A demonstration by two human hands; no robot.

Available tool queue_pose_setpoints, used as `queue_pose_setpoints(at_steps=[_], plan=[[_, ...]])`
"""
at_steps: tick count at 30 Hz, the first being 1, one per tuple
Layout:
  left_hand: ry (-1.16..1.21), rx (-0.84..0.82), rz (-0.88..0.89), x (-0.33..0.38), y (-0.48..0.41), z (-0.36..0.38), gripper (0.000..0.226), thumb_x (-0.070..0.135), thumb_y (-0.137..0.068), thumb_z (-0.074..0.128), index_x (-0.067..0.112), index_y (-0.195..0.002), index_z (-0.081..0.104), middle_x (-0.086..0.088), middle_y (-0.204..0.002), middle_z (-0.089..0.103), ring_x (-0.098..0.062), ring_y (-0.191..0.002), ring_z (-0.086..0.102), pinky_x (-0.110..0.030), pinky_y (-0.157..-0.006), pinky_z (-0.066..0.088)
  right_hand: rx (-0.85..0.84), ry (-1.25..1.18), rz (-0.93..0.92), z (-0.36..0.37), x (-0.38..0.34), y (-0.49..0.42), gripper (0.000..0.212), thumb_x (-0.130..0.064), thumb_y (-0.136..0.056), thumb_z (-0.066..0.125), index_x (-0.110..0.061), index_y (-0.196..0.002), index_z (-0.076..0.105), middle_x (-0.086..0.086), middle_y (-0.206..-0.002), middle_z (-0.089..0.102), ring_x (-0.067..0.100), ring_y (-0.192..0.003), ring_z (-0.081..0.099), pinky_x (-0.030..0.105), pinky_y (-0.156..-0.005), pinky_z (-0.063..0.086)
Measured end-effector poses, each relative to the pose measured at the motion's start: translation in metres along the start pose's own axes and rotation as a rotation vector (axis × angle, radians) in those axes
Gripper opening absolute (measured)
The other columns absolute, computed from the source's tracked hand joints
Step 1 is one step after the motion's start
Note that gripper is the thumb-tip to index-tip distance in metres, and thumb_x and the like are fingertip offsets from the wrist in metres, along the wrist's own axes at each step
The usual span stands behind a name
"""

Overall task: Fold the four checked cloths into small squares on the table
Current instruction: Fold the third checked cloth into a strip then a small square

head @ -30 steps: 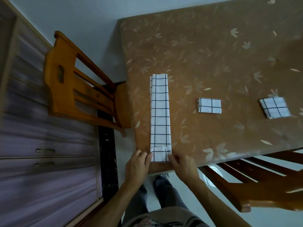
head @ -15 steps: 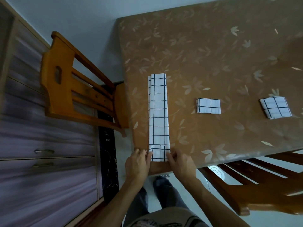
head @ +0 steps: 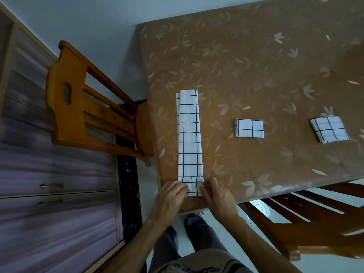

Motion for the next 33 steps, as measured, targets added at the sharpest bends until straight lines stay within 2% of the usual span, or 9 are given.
queue_pose_setpoints(at_steps=[5,8,11,15,19,23,26,30,33], plan=[[0.06,-0.001,-0.061,0.0,-0.011,-0.005,0.007,0.016,-0.09,0.07,0.015,-0.097,0.07,0.003,-0.102,0.066,-0.015,-0.095,0.06,-0.031,-0.084,0.052,-0.023,0.078,-0.365,-0.007,-0.005,0.007,0.053,-0.042,-0.087,0.065,-0.024,-0.133,0.048,0.0,-0.133,0.044,0.013,-0.104,0.057,0.023,-0.067,0.057],[0.174,-0.046,-0.149,-0.003,-0.014,-0.013,0.019,0.027,-0.101,0.049,0.018,-0.101,0.065,0.005,-0.1,0.064,-0.011,-0.092,0.058,-0.029,-0.082,0.052,-0.014,0.092,-0.41,-0.013,-0.008,0.001,0.037,-0.022,-0.088,0.067,-0.021,-0.124,0.057,0.003,-0.144,0.043,0.021,-0.115,0.056,0.029,-0.068,0.06],[0.261,-0.093,-0.179,-0.005,-0.014,-0.024,0.025,0.036,-0.102,0.043,0.02,-0.105,0.063,0.007,-0.1,0.065,-0.007,-0.091,0.058,-0.029,-0.078,0.053,0.004,0.088,-0.427,-0.018,-0.01,-0.006,0.018,-0.019,-0.093,0.059,-0.022,-0.11,0.065,-0.001,-0.143,0.048,0.018,-0.119,0.055,0.031,-0.071,0.06],[0.321,-0.111,-0.302,-0.018,-0.007,-0.028,0.041,0.052,-0.093,0.059,0.026,-0.124,0.06,0.012,-0.112,0.06,-0.001,-0.098,0.057,-0.019,-0.082,0.049,0.018,0.041,-0.383,-0.023,-0.01,-0.012,0.028,-0.03,-0.095,0.044,-0.024,-0.112,0.065,-0.009,-0.122,0.062,0.01,-0.107,0.06,0.027,-0.073,0.057],[0.352,-0.1,-0.422,-0.033,-0.008,-0.023,0.033,0.038,-0.094,0.063,0.031,-0.127,0.058,0.01,-0.108,0.064,-0.007,-0.098,0.062,-0.023,-0.081,0.052,-0.037,-0.099,-0.256,-0.022,-0.009,-0.023,0.03,-0.035,-0.096,0.041,-0.026,-0.114,0.063,-0.01,-0.104,0.068,0.008,-0.09,0.064,0.031,-0.074,0.055],[0.43,-0.082,-0.538,-0.042,-0.025,-0.019,0.028,0.036,-0.097,0.058,0.033,-0.125,0.055,0.011,-0.099,0.068,-0.008,-0.093,0.064,-0.032,-0.081,0.055,-0.055,-0.21,-0.056,-0.021,-0.009,-0.042,0.016,-0.033,-0.1,0.049,-0.027,-0.111,0.059,-0.01,-0.093,0.069,0.009,-0.08,0.066,0.034,-0.074,0.055],[0.414,-0.082,-0.589,-0.046,-0.037,-0.015,0.034,0.038,-0.099,0.056,0.034,-0.132,0.048,0.008,-0.097,0.067,-0.011,-0.089,0.064,-0.033,-0.076,0.055,-0.052,-0.243,0.05,-0.021,-0.01,-0.057,0.024,-0.039,-0.099,0.05,-0.029,-0.121,0.048,-0.004,-0.091,0.07,0.012,-0.077,0.067,0.041,-0.071,0.058],[0.276,-0.04,-0.543,-0.043,-0.045,-0.013,0.036,0.034,-0.1,0.055,0.029,-0.134,0.046,0.007,-0.095,0.067,-0.012,-0.081,0.065,-0.031,-0.069,0.056,-0.002,-0.176,0.074,-0.02,-0.013,-0.068,0.033,-0.038,-0.099,0.051,-0.029,-0.128,0.039,-0.007,-0.084,0.066,0.015,-0.069,0.066,0.039,-0.06,0.057],[0.161,-0.043,-0.434,-0.035,-0.045,-0.01,0.028,0.029,-0.1,0.057,0.028,-0.127,0.051,0.005,-0.102,0.062,-0.013,-0.078,0.065,-0.031,-0.063,0.057,0.085,-0.053,0.031,-0.02,-0.019,-0.068,0.027,-0.029,-0.098,0.052,-0.019,-0.122,0.044,0.003,-0.08,0.067,0.024,-0.061,0.065,0.042,-0.05,0.053]])
Point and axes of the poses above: each hand's wrist, its own y-axis away from the middle knuckle, its own z-axis out of the palm, x = y × z, the point moved 4 cm from there along -y, towards the middle knuckle
